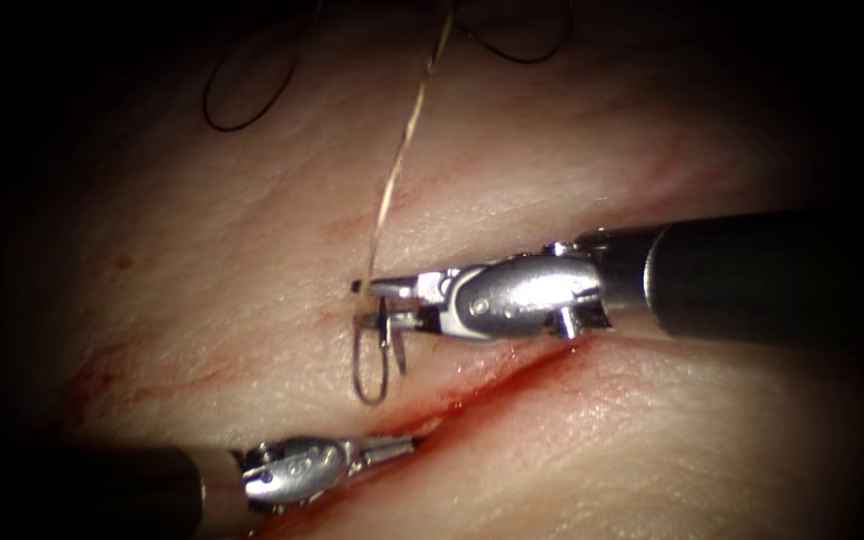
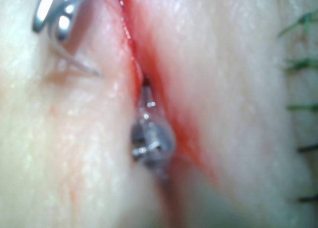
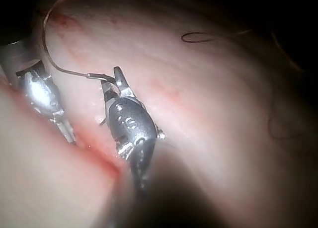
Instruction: Wound Closure
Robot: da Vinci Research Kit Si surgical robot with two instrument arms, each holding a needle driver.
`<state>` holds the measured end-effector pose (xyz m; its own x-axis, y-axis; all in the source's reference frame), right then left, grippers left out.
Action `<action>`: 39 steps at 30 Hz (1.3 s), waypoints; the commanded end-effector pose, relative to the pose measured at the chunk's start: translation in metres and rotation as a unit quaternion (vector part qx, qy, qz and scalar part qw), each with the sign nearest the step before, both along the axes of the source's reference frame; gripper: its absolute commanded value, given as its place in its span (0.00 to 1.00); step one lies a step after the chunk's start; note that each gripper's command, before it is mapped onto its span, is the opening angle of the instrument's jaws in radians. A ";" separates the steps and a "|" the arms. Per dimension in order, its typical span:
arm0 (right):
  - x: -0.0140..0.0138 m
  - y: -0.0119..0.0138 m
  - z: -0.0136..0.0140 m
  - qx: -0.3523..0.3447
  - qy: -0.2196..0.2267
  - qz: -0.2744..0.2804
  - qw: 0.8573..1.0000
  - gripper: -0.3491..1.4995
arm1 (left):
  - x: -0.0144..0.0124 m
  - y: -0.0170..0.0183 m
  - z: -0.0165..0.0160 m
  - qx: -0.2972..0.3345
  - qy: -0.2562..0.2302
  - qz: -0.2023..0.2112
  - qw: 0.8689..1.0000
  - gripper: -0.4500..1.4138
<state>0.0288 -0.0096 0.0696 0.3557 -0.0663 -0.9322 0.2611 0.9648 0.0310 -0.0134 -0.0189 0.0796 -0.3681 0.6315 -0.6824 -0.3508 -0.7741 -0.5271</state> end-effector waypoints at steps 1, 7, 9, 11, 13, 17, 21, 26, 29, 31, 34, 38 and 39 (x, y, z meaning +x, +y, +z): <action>0.0006 -0.0006 0.0008 0.003 -0.004 -0.010 1.000 0.00 | -0.0006 -0.0007 0.0005 0.002 -0.001 0.001 1.000 0.14; 0.0009 -0.0025 0.0017 0.001 -0.015 -0.049 0.999 0.00 | -0.0003 -0.0006 0.0004 0.002 -0.002 0.001 1.000 0.14; 0.0011 -0.0034 0.0019 -0.010 -0.009 -0.063 0.998 0.00 | -0.0002 -0.0005 0.0004 0.002 -0.001 0.001 1.000 0.14; 0.0012 -0.0039 0.0018 -0.011 -0.005 -0.069 0.998 0.00 | -0.0002 -0.0004 0.0004 0.002 -0.001 0.001 1.000 0.14; 0.0014 -0.0042 0.0017 -0.010 -0.005 -0.076 0.997 0.00 | -0.0002 -0.0004 0.0004 0.002 -0.001 0.001 1.000 0.14; 0.0014 -0.0044 0.0017 -0.011 0.002 -0.091 0.996 0.00 | -0.0002 -0.0004 0.0005 0.002 -0.001 0.001 1.000 0.14; 0.0014 -0.0049 0.0019 -0.015 -0.001 -0.104 0.994 0.00 | -0.0001 -0.0004 0.0005 0.002 -0.001 0.001 1.000 0.14; 0.0012 -0.0051 0.0021 -0.016 -0.004 -0.108 0.994 0.00 | -0.0001 -0.0003 0.0005 0.002 -0.001 0.001 1.000 0.14; 0.0012 -0.0048 0.0020 -0.018 -0.008 -0.103 0.994 0.00 | -0.0001 -0.0003 0.0005 0.002 -0.001 0.001 1.000 0.14; 0.0011 -0.0040 0.0016 -0.020 -0.003 -0.091 0.996 0.00 | -0.0001 -0.0003 0.0005 0.002 -0.001 0.001 1.000 0.14; 0.0010 -0.0036 0.0013 -0.022 0.001 -0.088 0.996 0.00 | -0.0001 -0.0003 0.0005 0.002 -0.001 0.001 1.000 0.14; 0.0008 -0.0038 0.0019 0.001 -0.007 -0.076 0.997 0.00 | -0.0001 -0.0003 0.0005 0.002 -0.001 0.001 1.000 0.14; 0.0008 -0.0038 0.0022 0.008 -0.010 -0.074 0.997 0.00 | -0.0001 -0.0003 0.0005 0.002 -0.001 0.001 1.000 0.14</action>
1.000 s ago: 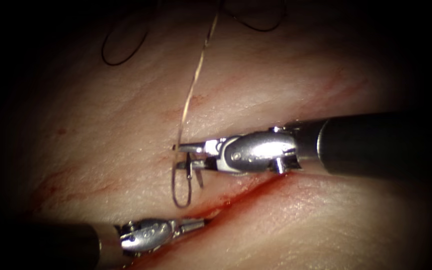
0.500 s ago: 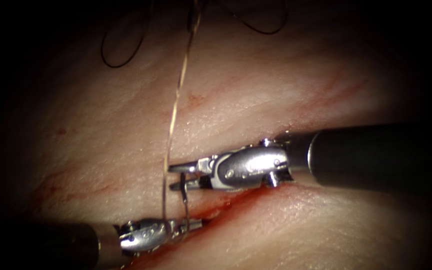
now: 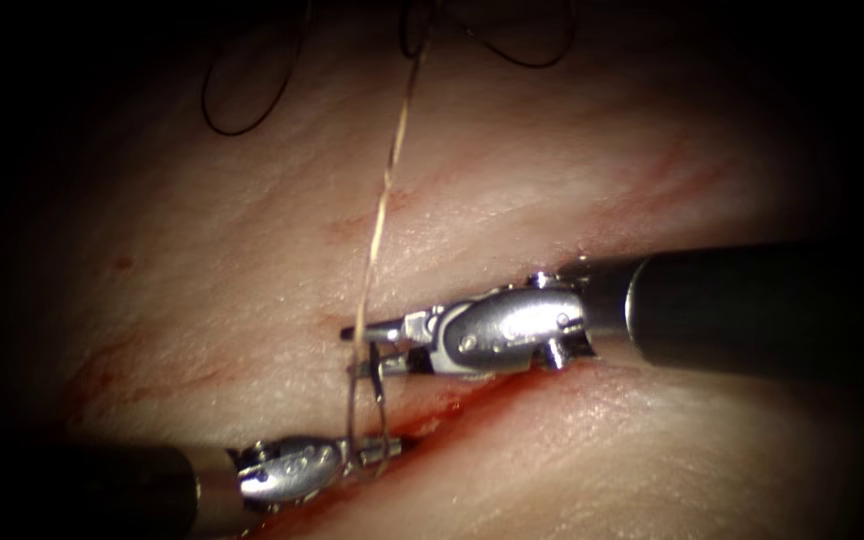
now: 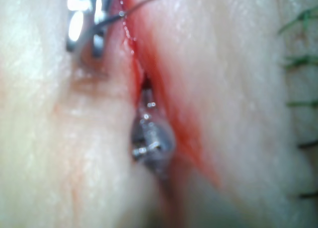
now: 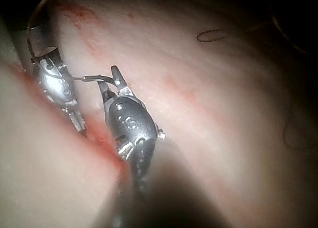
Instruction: Wound Closure
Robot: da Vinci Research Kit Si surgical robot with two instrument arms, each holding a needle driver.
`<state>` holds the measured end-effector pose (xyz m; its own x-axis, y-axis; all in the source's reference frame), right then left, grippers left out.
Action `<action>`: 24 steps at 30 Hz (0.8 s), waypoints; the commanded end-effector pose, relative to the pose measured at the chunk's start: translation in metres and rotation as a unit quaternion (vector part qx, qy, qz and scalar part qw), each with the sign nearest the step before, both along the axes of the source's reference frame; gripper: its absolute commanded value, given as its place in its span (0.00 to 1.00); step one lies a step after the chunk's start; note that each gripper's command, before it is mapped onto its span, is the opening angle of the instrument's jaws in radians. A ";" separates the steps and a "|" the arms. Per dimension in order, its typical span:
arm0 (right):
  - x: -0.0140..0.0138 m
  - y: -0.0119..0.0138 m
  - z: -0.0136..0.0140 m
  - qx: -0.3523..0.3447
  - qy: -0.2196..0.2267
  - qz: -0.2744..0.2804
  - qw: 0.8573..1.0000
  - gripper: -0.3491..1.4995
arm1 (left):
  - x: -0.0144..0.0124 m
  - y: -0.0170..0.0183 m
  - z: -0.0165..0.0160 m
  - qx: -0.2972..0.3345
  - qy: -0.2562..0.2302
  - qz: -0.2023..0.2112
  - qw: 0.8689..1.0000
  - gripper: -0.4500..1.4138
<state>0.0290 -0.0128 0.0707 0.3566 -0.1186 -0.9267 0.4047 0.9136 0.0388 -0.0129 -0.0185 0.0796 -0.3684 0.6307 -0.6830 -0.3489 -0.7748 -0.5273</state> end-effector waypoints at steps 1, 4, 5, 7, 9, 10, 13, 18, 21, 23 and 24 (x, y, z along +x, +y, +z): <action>0.0005 -0.0008 0.0015 0.012 -0.004 0.001 1.000 0.00 | -0.0006 -0.0008 0.0005 0.002 -0.001 0.000 1.000 0.14; 0.0001 -0.0015 0.0026 0.018 -0.017 -0.006 1.000 0.00 | -0.0006 -0.0008 0.0005 0.002 -0.001 0.001 1.000 0.14; 0.0000 -0.0016 0.0029 0.020 -0.018 -0.008 1.000 0.00 | -0.0005 -0.0008 0.0005 0.002 -0.001 0.001 1.000 0.14; -0.0002 -0.0018 0.0031 0.025 -0.019 -0.008 0.999 0.00 | -0.0005 -0.0008 0.0005 0.002 -0.001 0.001 1.000 0.14; -0.0004 -0.0017 0.0030 0.028 -0.023 -0.008 0.999 0.00 | -0.0005 -0.0007 0.0005 0.002 -0.001 0.001 1.000 0.14; -0.0004 -0.0016 0.0029 0.028 -0.022 -0.008 0.999 0.00 | -0.0005 -0.0007 0.0005 0.002 -0.001 0.001 1.000 0.14; -0.0005 -0.0020 0.0031 0.029 -0.026 -0.015 0.999 0.00 | -0.0005 -0.0008 0.0005 0.002 -0.001 0.001 1.000 0.14; -0.0008 -0.0023 0.0031 0.032 -0.027 -0.020 0.999 0.00 | -0.0005 -0.0008 0.0005 0.002 -0.001 0.001 1.000 0.14; -0.0011 -0.0028 0.0034 0.040 -0.032 -0.026 0.998 0.00 | -0.0005 -0.0008 0.0005 0.002 -0.001 0.001 1.000 0.14; -0.0012 -0.0033 0.0037 0.044 -0.035 -0.030 0.998 0.00 | -0.0005 -0.0008 0.0005 0.002 -0.001 0.001 1.000 0.14; -0.0013 -0.0035 0.0039 0.047 -0.035 -0.034 0.998 0.00 | -0.0005 -0.0008 0.0005 0.002 -0.001 0.001 1.000 0.14</action>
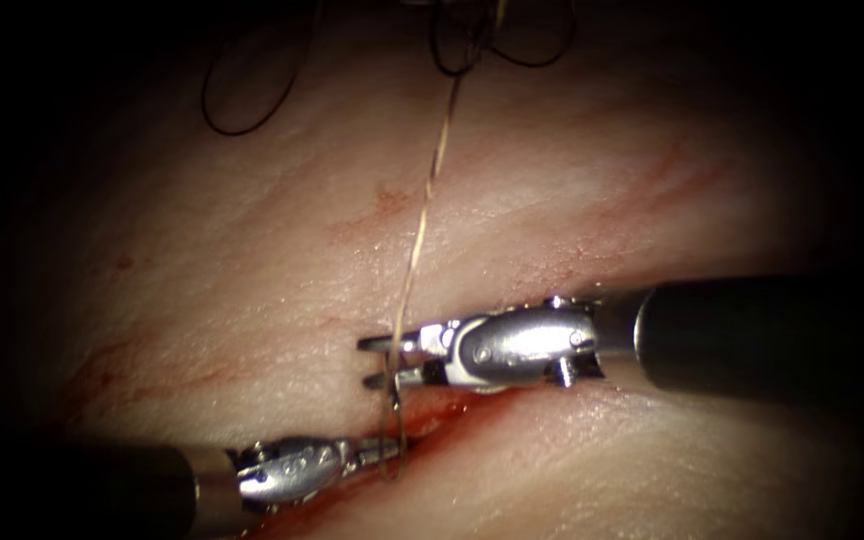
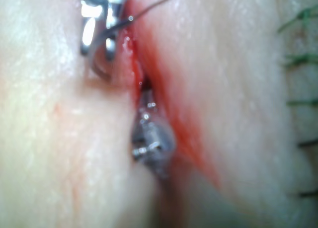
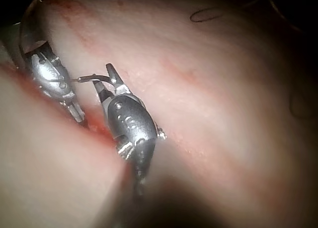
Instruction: Wound Closure
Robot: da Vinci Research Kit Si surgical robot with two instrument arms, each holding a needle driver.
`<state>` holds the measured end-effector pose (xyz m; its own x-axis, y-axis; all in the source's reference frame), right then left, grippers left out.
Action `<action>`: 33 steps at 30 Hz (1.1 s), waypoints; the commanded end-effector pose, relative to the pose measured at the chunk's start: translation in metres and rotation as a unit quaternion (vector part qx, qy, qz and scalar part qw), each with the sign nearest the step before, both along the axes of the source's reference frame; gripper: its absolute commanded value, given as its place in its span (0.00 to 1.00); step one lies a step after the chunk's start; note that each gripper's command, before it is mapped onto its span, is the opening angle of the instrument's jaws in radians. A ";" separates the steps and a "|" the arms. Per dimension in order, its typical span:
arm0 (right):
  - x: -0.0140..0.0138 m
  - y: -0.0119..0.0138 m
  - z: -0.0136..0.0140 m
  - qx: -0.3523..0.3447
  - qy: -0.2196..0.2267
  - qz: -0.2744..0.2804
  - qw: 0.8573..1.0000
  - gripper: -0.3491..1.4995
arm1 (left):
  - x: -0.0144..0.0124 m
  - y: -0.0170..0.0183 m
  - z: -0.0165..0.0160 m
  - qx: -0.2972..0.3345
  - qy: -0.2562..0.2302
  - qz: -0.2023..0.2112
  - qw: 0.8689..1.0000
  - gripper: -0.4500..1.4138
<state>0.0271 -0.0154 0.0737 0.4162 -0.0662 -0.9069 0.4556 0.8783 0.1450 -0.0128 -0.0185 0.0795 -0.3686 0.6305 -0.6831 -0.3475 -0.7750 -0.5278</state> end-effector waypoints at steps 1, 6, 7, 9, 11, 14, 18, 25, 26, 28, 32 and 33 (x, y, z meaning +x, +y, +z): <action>0.0006 -0.0013 0.0011 0.005 -0.003 -0.007 1.000 0.00 | -0.0006 -0.0007 0.0005 0.002 -0.001 0.000 1.000 0.14; 0.0007 -0.0013 0.0012 0.010 -0.002 -0.012 1.000 0.00 | -0.0006 -0.0007 0.0005 0.002 -0.001 0.000 1.000 0.14; 0.0007 -0.0013 0.0012 0.009 -0.004 -0.010 1.000 0.00 | -0.0006 -0.0007 0.0005 0.002 -0.001 0.000 1.000 0.14; 0.0008 -0.0009 0.0010 0.005 -0.009 -0.003 1.000 0.00 | -0.0006 -0.0007 0.0005 0.002 -0.001 0.000 1.000 0.14; 0.0012 0.0009 -0.0003 0.001 0.000 0.028 1.000 0.00 | -0.0006 -0.0007 0.0005 0.002 -0.001 0.000 1.000 0.14; 0.0015 0.0022 -0.0014 -0.010 0.011 0.041 0.999 0.00 | -0.0006 -0.0007 0.0005 0.002 -0.001 0.000 1.000 0.14; 0.0024 0.0047 -0.0039 -0.036 0.032 0.066 0.997 0.00 | -0.0007 -0.0007 0.0005 0.002 -0.001 0.000 1.000 0.14; 0.0038 0.0061 -0.0042 -0.037 0.034 0.075 0.996 0.00 | -0.0007 -0.0008 0.0005 0.002 -0.001 0.000 1.000 0.14; 0.0038 0.0061 -0.0042 -0.037 0.034 0.075 0.996 0.00 | -0.0007 -0.0008 0.0005 0.002 -0.001 0.000 1.000 0.14; 0.0037 0.0068 -0.0044 -0.037 0.034 0.077 0.996 0.00 | -0.0007 -0.0007 0.0006 0.002 -0.001 0.000 1.000 0.13; 0.0038 0.0074 -0.0047 -0.033 0.031 0.082 0.996 0.00 | -0.0007 -0.0007 0.0006 0.002 0.000 0.000 1.000 0.13; 0.0040 0.0075 -0.0048 -0.030 0.029 0.084 0.996 0.00 | -0.0007 -0.0008 0.0006 0.002 0.000 0.000 1.000 0.13</action>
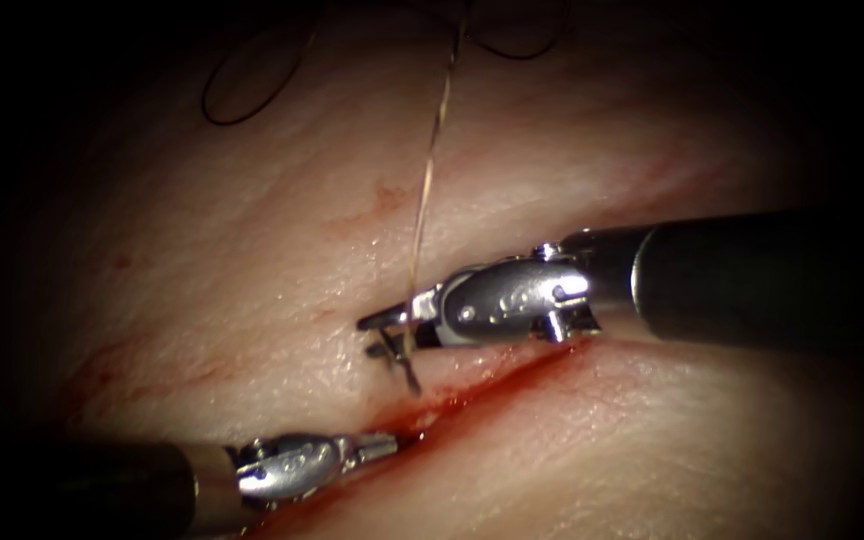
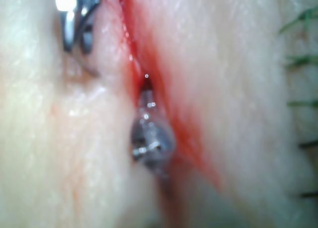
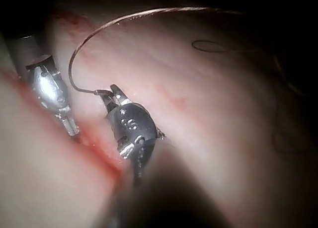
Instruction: Wound Closure
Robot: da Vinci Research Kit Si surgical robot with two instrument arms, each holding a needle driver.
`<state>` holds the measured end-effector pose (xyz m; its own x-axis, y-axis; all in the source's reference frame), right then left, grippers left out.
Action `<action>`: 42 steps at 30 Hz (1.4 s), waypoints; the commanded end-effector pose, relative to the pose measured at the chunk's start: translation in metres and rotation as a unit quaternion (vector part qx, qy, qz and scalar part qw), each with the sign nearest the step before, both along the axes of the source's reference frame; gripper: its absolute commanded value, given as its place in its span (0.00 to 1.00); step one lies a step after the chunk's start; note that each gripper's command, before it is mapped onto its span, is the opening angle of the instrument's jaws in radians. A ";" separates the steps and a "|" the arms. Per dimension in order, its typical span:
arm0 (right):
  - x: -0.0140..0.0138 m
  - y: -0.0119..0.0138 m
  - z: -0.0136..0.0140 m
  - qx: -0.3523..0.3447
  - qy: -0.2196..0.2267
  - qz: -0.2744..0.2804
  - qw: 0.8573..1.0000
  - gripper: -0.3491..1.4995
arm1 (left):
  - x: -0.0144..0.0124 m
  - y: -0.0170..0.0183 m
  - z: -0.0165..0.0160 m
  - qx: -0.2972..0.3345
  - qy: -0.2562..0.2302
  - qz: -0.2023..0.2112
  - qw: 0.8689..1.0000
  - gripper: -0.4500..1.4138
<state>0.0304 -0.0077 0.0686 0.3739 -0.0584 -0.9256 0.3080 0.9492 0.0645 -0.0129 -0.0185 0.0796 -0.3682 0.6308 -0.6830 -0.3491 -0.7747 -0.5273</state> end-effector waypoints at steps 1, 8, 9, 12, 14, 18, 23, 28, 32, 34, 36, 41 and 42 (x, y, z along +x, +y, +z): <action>0.0007 -0.0002 0.0004 0.002 0.001 0.000 1.000 0.00 | -0.0006 -0.0007 0.0006 0.002 -0.001 0.001 1.000 0.13; 0.0017 0.0003 0.0007 0.031 -0.013 0.016 0.999 0.00 | -0.0006 -0.0007 0.0006 0.002 -0.001 0.001 1.000 0.13; 0.0019 0.0008 0.0009 0.050 -0.022 0.027 0.998 0.00 | -0.0007 -0.0008 0.0005 0.002 -0.001 0.000 1.000 0.13; 0.0021 0.0012 0.0010 0.064 -0.029 0.034 0.997 0.00 | -0.0007 -0.0008 0.0005 0.002 -0.001 0.000 1.000 0.13; 0.0021 0.0017 0.0013 0.092 -0.048 0.045 0.994 0.00 | -0.0007 -0.0008 0.0005 0.002 -0.001 0.000 1.000 0.13; 0.0020 0.0022 0.0020 0.158 -0.087 0.068 0.981 0.00 | -0.0007 -0.0008 0.0004 0.002 -0.001 0.000 1.000 0.13; 0.0019 0.0020 0.0032 0.237 -0.143 0.088 0.957 0.00 | -0.0007 -0.0007 0.0003 0.003 -0.001 0.000 1.000 0.13; 0.0019 0.0013 0.0043 0.295 -0.183 0.094 0.933 0.00 | -0.0006 -0.0007 0.0003 0.003 -0.001 0.001 1.000 0.14; 0.0021 0.0013 0.0043 0.323 -0.189 0.098 0.922 0.00 | -0.0006 -0.0007 0.0002 0.003 -0.001 0.001 1.000 0.14; 0.0023 0.0013 0.0043 0.337 -0.192 0.096 0.917 0.00 | -0.0006 -0.0007 0.0002 0.003 -0.001 0.001 1.000 0.14; 0.0026 0.0016 0.0043 0.339 -0.198 0.092 0.915 0.00 | -0.0006 -0.0007 0.0003 0.003 -0.001 0.001 1.000 0.14; 0.0029 0.0017 0.0045 0.363 -0.203 0.087 0.905 0.00 | -0.0006 -0.0007 0.0002 0.003 -0.001 0.001 1.000 0.14; 0.0030 0.0017 0.0046 0.371 -0.204 0.084 0.902 0.00 | -0.0005 -0.0007 0.0002 0.003 -0.002 0.001 1.000 0.14</action>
<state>0.0327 -0.0057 0.0726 0.6395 0.6125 -0.4646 -0.0323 0.6252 0.7798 -0.0128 -0.0185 0.0793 -0.3683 0.6328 -0.6811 -0.3487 -0.7731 -0.5298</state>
